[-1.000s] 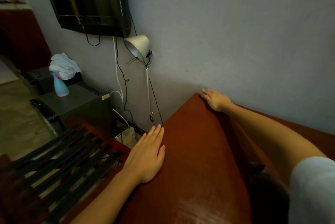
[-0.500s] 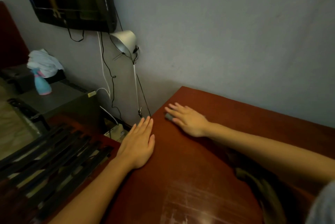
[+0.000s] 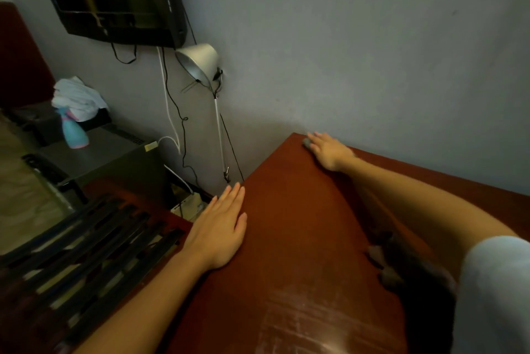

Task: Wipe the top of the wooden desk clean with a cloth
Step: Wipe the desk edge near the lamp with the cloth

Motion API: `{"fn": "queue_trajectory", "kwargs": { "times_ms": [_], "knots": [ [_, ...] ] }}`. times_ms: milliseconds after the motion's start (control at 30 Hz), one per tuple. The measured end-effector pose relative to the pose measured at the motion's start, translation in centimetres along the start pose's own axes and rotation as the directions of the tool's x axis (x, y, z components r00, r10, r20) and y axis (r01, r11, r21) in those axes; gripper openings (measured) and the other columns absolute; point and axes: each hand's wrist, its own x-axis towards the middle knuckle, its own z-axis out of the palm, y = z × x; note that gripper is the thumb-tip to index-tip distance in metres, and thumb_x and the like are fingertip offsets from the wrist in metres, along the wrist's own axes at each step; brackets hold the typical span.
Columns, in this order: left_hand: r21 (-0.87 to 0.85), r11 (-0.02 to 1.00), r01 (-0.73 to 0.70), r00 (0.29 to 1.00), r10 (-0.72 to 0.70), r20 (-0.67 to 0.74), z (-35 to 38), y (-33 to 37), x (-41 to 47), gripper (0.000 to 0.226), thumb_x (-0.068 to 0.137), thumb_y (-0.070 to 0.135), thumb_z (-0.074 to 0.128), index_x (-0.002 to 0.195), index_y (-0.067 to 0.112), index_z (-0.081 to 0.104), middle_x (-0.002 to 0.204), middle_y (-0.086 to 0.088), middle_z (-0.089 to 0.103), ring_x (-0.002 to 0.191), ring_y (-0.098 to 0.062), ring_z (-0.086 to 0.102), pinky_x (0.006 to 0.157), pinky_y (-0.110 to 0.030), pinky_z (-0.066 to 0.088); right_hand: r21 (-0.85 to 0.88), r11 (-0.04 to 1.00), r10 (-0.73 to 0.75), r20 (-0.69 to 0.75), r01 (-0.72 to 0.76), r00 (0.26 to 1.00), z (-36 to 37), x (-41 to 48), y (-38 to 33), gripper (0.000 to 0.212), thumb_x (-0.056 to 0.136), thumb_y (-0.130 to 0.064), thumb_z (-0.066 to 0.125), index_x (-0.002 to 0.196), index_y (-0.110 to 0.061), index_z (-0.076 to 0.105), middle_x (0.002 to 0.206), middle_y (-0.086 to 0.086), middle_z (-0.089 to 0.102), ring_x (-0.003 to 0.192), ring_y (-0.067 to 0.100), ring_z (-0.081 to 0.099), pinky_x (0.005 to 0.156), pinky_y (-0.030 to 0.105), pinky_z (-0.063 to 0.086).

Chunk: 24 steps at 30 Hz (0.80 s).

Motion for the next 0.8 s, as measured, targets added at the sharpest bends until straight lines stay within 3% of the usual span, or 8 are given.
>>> {"fn": "queue_trajectory", "kwargs": {
  "times_ms": [100,233,433,600,800],
  "knots": [
    [0.011,1.0,0.007,1.0,-0.007,0.002,0.1,0.0,0.0,0.056,0.104,0.038,0.019,0.153,0.022,-0.003,0.16,0.006,-0.007,0.146,-0.005,-0.007,0.116,-0.023,-0.004,-0.004,0.998,0.07,-0.023,-0.07,0.997,-0.9,-2.9,3.9,0.056,0.101,-0.047,0.019,0.152,-0.024,0.015,0.16,0.001,0.012,0.148,0.018,0.009,0.12,0.045,0.011],
    [0.003,1.0,0.006,1.0,-0.006,0.006,0.2,-0.1,0.1,0.057,0.104,0.038,0.019,0.153,0.021,-0.002,0.161,0.005,-0.005,0.146,-0.006,-0.006,0.116,-0.024,-0.003,-0.048,0.998,0.043,-0.016,-0.044,0.999,-1.4,-7.8,4.0,0.053,0.103,-0.039,0.021,0.152,-0.021,0.012,0.16,0.004,0.008,0.148,0.019,0.006,0.12,0.036,0.006],
    [-0.003,1.0,0.01,1.0,-0.01,0.019,0.1,0.2,0.0,0.057,0.104,0.036,0.02,0.154,0.019,-0.001,0.161,0.003,-0.005,0.147,-0.008,-0.005,0.116,-0.025,-0.003,-0.105,0.984,-0.142,0.023,0.144,0.99,-0.1,-13.0,-3.6,0.054,0.104,-0.036,0.021,0.153,-0.02,0.007,0.16,0.004,0.003,0.148,0.021,0.001,0.119,0.035,0.005],
    [-0.003,1.0,0.01,1.0,-0.01,0.003,0.0,0.3,-0.1,0.057,0.104,0.035,0.021,0.154,0.018,-0.001,0.161,0.003,-0.004,0.147,-0.007,-0.005,0.115,-0.023,-0.005,-0.093,0.919,-0.38,0.047,0.383,0.924,2.1,-12.7,-11.2,0.052,0.103,-0.028,0.024,0.153,-0.02,0.01,0.16,0.002,0.007,0.148,0.018,0.002,0.119,0.036,0.007],
    [0.003,1.0,0.01,1.0,-0.01,-0.014,0.2,0.1,0.0,0.056,0.104,0.037,0.02,0.153,0.02,-0.002,0.161,0.005,-0.004,0.146,-0.004,-0.006,0.114,-0.021,-0.006,-0.036,0.916,-0.397,0.077,0.4,0.915,2.9,-6.4,-13.4,0.049,0.103,-0.029,0.02,0.152,-0.024,0.015,0.16,0.0,0.012,0.148,0.018,0.006,0.119,0.038,0.008]
  ]
}}
